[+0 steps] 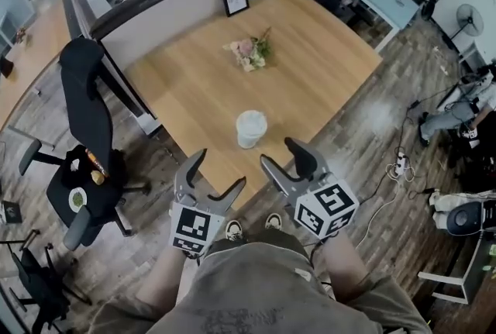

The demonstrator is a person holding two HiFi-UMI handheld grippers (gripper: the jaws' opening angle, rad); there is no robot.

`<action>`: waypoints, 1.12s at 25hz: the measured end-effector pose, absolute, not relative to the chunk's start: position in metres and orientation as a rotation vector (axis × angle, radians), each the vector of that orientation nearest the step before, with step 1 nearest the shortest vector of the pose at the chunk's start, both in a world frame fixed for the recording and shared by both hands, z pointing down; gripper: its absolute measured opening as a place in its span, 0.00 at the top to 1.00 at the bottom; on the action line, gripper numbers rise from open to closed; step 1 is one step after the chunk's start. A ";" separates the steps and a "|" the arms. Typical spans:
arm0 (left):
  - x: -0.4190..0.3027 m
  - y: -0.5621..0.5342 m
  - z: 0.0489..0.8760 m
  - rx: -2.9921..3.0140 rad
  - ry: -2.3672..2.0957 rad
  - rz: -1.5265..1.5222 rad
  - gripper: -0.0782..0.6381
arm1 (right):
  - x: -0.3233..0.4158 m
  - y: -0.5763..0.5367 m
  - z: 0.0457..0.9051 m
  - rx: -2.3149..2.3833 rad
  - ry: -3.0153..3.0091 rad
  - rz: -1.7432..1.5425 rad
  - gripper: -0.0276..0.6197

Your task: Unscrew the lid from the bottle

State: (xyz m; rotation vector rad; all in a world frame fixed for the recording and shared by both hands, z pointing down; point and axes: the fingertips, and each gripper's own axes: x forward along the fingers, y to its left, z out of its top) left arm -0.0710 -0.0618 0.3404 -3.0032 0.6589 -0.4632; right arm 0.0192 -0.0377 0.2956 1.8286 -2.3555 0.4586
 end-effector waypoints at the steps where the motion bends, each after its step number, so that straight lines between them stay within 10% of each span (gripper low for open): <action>1: -0.067 -0.065 0.348 -3.008 0.644 -0.469 0.31 | 0.021 -0.044 0.301 1.815 -2.354 0.462 0.56; 28: 0.049 -0.153 0.515 -3.107 0.856 -0.678 0.25 | 0.048 -0.174 0.438 1.134 -2.503 0.495 0.33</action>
